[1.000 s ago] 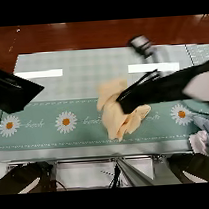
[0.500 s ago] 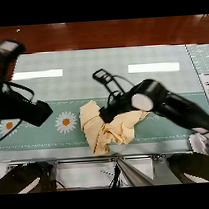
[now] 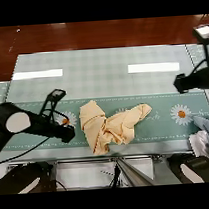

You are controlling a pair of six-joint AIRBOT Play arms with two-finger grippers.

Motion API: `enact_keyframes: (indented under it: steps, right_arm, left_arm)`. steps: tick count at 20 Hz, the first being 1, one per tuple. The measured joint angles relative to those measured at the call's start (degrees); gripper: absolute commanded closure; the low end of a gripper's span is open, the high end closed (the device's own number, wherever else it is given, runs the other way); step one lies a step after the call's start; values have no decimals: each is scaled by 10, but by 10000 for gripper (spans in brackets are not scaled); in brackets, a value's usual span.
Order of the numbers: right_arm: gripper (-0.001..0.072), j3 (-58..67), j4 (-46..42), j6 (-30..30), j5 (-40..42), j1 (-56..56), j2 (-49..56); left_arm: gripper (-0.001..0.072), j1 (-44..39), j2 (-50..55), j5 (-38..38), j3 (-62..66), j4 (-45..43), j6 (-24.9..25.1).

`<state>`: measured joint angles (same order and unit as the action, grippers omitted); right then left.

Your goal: Fold the shirts.

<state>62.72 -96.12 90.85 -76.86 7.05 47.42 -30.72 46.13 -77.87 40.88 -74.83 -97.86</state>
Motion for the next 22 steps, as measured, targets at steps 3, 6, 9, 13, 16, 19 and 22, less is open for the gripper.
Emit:
enact_keyframes:
  steps: [3,6,9,13,16,19,22]
  right_arm:
    - [137,-52,89,-45,-3,-121,-16]
    - [137,-110,201,-80,11,-186,-23]
    - [137,-158,282,-105,23,-212,-25]
    - [137,-188,325,-118,26,-223,-26]
    - [137,-196,338,-122,25,-226,-26]
    - [137,-198,351,-124,22,-227,-26]
    - [137,-200,362,-124,15,-227,-26]
  left_arm:
    - [38,0,0,70,-72,82,15]
    - [39,0,1,139,-139,169,41]
    - [40,0,2,195,-188,242,64]
    - [54,0,5,264,-220,301,80]
    - [62,0,30,310,-229,333,89]
    - [635,0,80,331,-232,382,125]
    - [680,0,129,343,-233,426,162]
